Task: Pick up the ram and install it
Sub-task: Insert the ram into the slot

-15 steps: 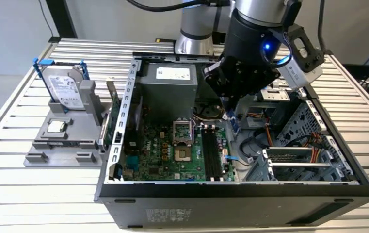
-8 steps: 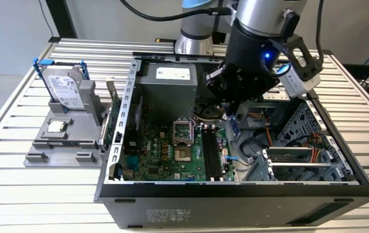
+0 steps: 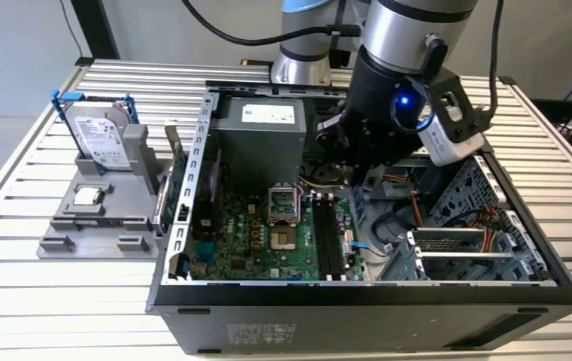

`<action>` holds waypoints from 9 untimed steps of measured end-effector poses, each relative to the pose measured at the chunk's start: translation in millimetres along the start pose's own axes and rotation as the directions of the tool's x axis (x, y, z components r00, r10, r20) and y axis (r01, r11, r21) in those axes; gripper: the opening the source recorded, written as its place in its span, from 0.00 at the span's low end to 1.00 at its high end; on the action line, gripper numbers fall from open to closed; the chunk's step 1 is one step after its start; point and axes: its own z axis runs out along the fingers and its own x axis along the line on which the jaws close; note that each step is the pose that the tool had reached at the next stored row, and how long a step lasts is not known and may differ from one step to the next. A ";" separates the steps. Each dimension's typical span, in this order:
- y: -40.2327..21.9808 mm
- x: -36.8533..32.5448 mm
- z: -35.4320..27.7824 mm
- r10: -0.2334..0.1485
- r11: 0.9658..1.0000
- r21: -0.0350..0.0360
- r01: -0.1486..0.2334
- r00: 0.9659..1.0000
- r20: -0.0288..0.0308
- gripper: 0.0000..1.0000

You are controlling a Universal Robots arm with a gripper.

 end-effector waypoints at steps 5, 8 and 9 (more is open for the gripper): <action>-0.2 0.1 9.1 0.021 1.000 0.000 -0.021 1.000 0.001 0.00; -0.3 0.0 14.6 0.035 0.999 0.000 -0.035 0.999 0.001 0.00; -0.4 0.1 15.5 0.039 0.999 0.000 -0.039 0.999 0.001 0.00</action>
